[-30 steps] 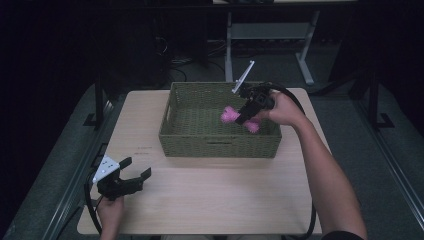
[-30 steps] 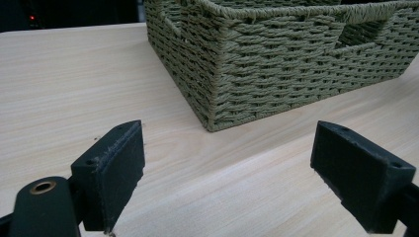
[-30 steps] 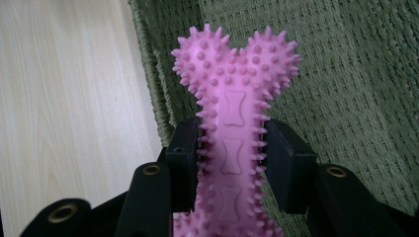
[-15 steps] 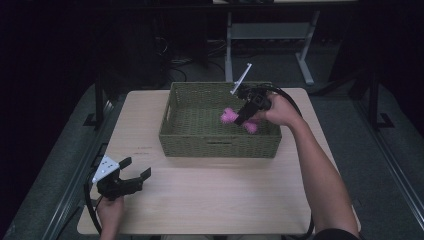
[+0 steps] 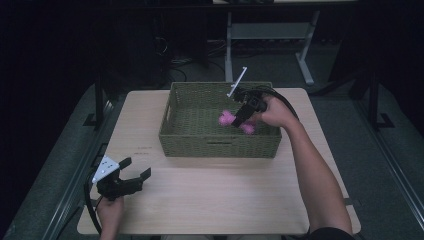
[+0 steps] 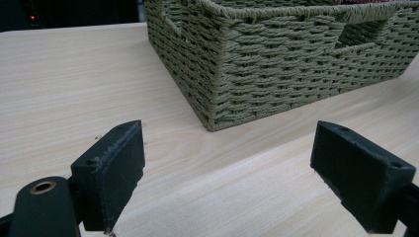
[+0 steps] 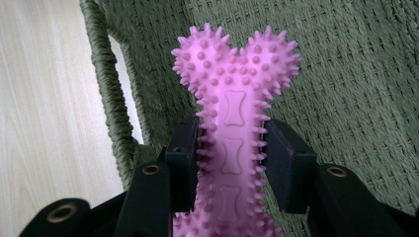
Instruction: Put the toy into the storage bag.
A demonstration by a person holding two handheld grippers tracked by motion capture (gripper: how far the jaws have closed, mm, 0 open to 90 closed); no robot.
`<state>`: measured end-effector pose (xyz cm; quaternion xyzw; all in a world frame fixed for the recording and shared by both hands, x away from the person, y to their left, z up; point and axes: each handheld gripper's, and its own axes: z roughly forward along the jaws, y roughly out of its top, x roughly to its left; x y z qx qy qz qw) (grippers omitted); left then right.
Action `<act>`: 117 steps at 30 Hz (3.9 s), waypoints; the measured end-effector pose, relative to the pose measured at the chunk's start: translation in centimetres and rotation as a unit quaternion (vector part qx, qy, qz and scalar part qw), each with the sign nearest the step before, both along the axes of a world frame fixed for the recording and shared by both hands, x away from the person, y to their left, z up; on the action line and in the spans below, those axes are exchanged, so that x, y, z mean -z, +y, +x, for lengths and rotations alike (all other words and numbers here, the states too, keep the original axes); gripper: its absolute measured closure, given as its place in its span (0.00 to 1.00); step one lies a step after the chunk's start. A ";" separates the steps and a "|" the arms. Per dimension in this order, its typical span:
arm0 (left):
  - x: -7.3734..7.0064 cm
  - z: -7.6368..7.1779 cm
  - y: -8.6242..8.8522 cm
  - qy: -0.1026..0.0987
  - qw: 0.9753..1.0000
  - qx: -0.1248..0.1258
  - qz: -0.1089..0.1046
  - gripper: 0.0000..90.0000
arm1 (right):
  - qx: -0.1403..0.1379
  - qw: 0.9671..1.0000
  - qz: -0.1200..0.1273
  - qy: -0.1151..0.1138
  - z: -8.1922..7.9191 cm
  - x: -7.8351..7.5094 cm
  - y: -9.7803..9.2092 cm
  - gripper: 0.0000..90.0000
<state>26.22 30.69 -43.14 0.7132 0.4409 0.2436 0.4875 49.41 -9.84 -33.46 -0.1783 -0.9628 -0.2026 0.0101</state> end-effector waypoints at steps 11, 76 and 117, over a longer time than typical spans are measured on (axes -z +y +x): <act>0.0 0.0 0.0 0.000 1.000 0.000 0.000 0.14 | 0.010 1.000 0.003 0.013 0.4 1.5 -0.5 0.65; 0.0 0.0 0.0 0.001 1.000 -0.002 0.002 0.14 | 0.009 0.999 -0.015 0.048 0.6 4.5 0.4 0.64; 0.0 -0.2 0.0 0.000 1.000 -0.002 0.003 0.14 | 0.044 0.998 0.045 0.012 -0.9 0.4 -1.2 0.41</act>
